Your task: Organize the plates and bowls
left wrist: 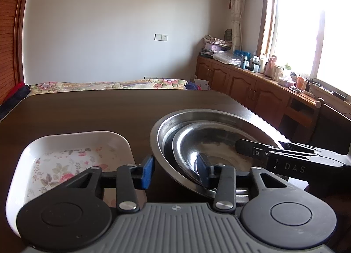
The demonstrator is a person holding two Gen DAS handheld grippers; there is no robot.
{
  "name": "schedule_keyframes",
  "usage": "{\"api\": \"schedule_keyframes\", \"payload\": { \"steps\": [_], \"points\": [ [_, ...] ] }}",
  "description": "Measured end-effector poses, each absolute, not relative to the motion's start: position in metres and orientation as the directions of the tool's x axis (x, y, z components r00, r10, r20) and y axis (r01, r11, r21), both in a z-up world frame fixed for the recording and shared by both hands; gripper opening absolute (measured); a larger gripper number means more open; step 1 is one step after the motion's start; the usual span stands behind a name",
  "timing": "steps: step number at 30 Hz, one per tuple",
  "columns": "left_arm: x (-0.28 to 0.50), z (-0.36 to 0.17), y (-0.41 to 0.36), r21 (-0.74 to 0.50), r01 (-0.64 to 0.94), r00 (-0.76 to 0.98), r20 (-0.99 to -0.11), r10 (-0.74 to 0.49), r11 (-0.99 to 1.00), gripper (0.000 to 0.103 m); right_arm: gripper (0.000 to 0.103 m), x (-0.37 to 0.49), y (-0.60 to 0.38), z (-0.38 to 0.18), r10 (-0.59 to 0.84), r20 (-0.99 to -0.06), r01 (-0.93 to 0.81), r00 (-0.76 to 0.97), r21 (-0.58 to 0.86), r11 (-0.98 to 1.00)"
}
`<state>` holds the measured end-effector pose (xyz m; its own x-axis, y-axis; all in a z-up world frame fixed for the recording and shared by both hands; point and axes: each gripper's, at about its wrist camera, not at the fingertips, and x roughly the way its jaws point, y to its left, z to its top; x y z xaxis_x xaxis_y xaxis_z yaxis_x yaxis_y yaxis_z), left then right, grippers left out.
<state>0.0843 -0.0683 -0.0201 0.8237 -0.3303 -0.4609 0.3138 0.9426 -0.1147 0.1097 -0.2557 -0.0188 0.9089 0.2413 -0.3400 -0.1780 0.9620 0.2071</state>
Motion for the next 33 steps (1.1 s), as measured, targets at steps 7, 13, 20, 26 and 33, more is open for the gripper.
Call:
{"api": "schedule_keyframes", "payload": {
  "steps": [7,13,20,26,33],
  "points": [
    [0.089,-0.019,-0.065,-0.130,0.302,0.824,-0.463,-0.327,0.944,0.061,0.056,0.111,-0.257,-0.021,0.238,-0.335,-0.170,0.911,0.220,0.961],
    [0.084,-0.019,-0.065,-0.129,0.294,0.827,-0.462,-0.320,0.947,0.060,0.042,0.111,-0.255,-0.022,0.232,-0.334,-0.166,0.914,0.215,0.962],
    [0.080,-0.015,-0.065,-0.123,0.300,0.827,-0.461,-0.322,0.946,0.060,0.034,0.108,-0.253,-0.020,0.239,-0.317,-0.181,0.918,0.201,0.963],
    [0.078,-0.011,-0.062,-0.120,0.301,0.838,-0.440,-0.323,0.946,0.060,0.033,0.106,-0.257,-0.017,0.247,-0.305,-0.182,0.920,0.227,0.957],
    [0.072,0.004,-0.055,-0.117,0.296,0.853,-0.414,-0.317,0.948,0.060,0.033,0.105,-0.257,-0.011,0.259,-0.286,-0.198,0.922,0.225,0.954]
  ]
}}
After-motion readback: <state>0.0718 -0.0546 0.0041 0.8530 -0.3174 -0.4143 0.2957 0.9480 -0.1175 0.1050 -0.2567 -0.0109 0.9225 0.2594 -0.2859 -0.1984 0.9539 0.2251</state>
